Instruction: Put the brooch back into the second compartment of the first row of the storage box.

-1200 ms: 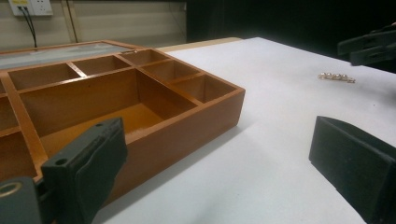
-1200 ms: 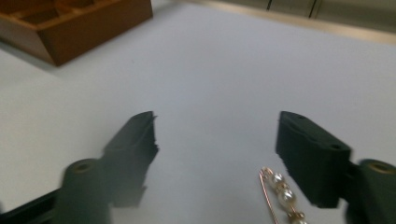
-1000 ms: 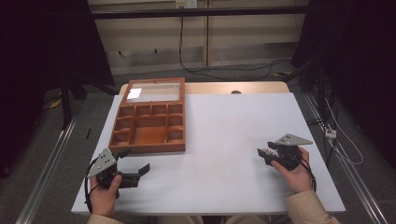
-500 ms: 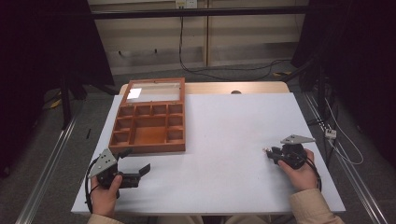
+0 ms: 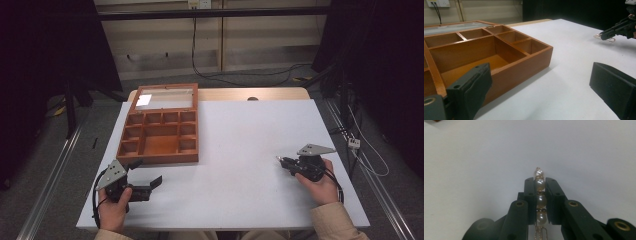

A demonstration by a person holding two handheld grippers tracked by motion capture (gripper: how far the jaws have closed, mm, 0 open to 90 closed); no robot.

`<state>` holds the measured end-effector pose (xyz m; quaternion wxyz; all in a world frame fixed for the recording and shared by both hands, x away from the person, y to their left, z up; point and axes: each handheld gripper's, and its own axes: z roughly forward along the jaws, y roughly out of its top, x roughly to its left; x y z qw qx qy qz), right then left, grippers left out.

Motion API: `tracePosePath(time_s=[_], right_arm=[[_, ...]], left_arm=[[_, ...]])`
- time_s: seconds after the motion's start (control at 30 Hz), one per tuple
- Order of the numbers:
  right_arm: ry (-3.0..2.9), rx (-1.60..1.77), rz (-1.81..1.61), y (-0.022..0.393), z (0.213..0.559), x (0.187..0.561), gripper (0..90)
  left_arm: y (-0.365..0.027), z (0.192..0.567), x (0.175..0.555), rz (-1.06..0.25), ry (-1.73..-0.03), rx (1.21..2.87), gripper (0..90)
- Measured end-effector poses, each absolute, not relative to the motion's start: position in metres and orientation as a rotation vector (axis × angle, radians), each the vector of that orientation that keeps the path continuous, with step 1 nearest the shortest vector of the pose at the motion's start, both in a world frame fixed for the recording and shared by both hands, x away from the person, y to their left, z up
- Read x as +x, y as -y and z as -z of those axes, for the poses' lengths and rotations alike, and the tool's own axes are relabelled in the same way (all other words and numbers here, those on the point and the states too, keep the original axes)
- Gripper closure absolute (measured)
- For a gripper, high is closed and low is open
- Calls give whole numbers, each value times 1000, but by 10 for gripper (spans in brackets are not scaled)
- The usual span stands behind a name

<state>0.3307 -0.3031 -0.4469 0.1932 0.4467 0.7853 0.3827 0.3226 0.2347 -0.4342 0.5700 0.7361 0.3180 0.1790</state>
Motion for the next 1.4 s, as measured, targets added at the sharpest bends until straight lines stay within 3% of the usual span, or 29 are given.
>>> tracePosePath(time_s=[0.73,1.4], right_arm=[[-2431,903,-1399,210,440,320,807],[-2616,722,-1410,158,452,310,806]], left_arm=[[-231,434,323,-398,-736,1733,40],[-226,435,323,-374,-734,1746,40]])
